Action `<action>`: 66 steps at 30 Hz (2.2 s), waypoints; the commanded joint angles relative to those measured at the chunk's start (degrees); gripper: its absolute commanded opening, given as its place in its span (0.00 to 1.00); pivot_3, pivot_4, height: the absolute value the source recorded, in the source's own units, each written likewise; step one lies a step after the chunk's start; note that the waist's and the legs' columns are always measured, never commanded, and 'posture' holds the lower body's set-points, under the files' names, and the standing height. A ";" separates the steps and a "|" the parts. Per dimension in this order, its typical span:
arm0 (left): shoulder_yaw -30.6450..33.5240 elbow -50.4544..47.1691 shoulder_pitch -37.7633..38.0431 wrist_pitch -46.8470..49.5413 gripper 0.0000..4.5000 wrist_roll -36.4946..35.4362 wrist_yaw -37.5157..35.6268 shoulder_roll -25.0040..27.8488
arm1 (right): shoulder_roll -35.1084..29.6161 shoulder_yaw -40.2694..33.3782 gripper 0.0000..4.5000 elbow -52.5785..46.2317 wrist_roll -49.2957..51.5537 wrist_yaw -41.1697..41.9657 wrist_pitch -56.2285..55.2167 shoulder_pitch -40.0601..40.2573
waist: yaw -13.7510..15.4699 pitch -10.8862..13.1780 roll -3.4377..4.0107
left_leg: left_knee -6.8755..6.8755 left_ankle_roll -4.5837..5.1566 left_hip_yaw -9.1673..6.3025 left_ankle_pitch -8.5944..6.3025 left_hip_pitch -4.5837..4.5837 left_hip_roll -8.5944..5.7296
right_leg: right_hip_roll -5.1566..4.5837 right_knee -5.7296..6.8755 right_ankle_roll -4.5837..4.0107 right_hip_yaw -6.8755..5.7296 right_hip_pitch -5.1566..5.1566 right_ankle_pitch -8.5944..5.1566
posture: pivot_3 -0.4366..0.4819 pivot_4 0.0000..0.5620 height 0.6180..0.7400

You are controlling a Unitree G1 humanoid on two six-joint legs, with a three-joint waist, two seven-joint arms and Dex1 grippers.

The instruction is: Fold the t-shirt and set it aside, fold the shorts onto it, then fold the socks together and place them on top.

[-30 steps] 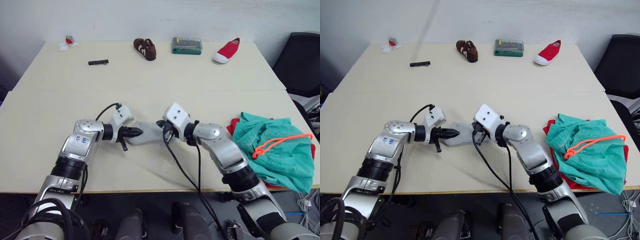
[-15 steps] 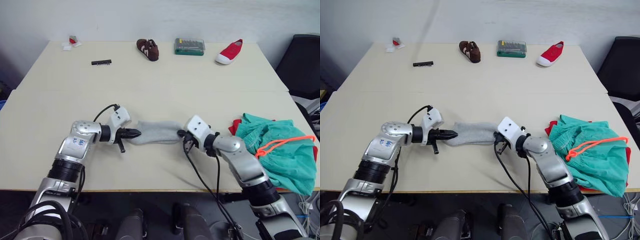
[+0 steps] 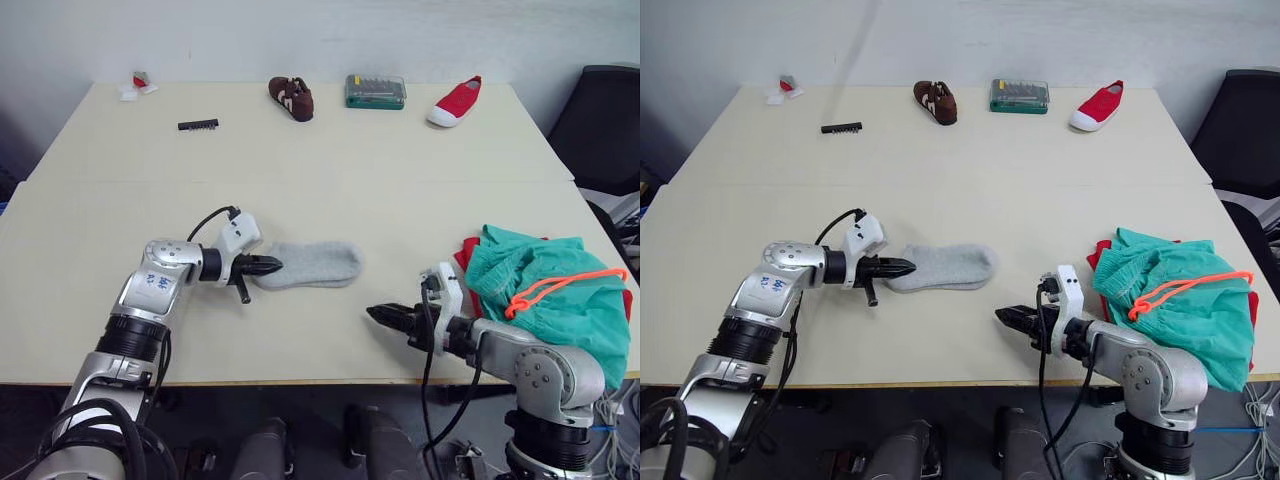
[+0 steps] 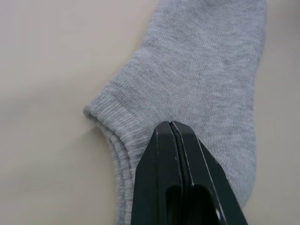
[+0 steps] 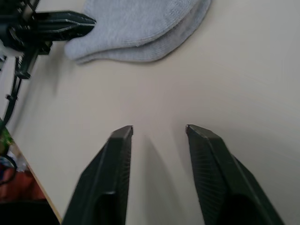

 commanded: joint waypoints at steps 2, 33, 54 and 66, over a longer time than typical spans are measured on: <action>0.14 -0.89 0.80 -0.63 0.00 0.24 0.63 0.07 | 8.08 -5.87 0.76 4.91 1.45 -5.25 3.47 -5.99 | 0.00 0.00 0.01 | -0.15 -0.05 0.00 0.07 0.02 -0.02 | 0.00 -0.01 0.00 0.00 -0.03 0.00 | 0.48 0.27 1.00; 0.62 -2.23 1.50 -0.25 0.00 0.20 3.69 -0.42 | 3.60 7.33 0.00 17.56 4.40 -5.86 -14.49 -18.66 | -1.36 -0.17 0.07 | -0.53 -0.07 -0.01 0.24 0.07 -0.09 | -0.06 -0.15 -0.06 -0.04 -0.05 -0.03 | 0.48 0.27 1.00; 3.95 -5.20 4.27 4.07 0.00 -0.81 8.12 -0.17 | -0.65 38.61 0.11 33.74 -15.13 11.84 -41.71 -27.57 | -1.71 -0.17 0.07 | -0.54 -0.30 0.01 0.36 0.01 -0.07 | -0.01 -0.09 -0.02 -0.09 -0.06 0.00 | 0.48 0.27 1.00; 11.87 -15.70 8.59 13.92 0.26 -8.51 5.08 6.79 | 0.86 39.51 1.00 39.17 -19.70 13.66 -47.20 -28.45 | -2.34 -0.17 0.07 | -0.57 -0.42 -0.01 0.31 0.06 -0.01 | 0.02 -0.13 -0.08 -0.10 -0.10 -0.04 | 0.48 0.27 1.00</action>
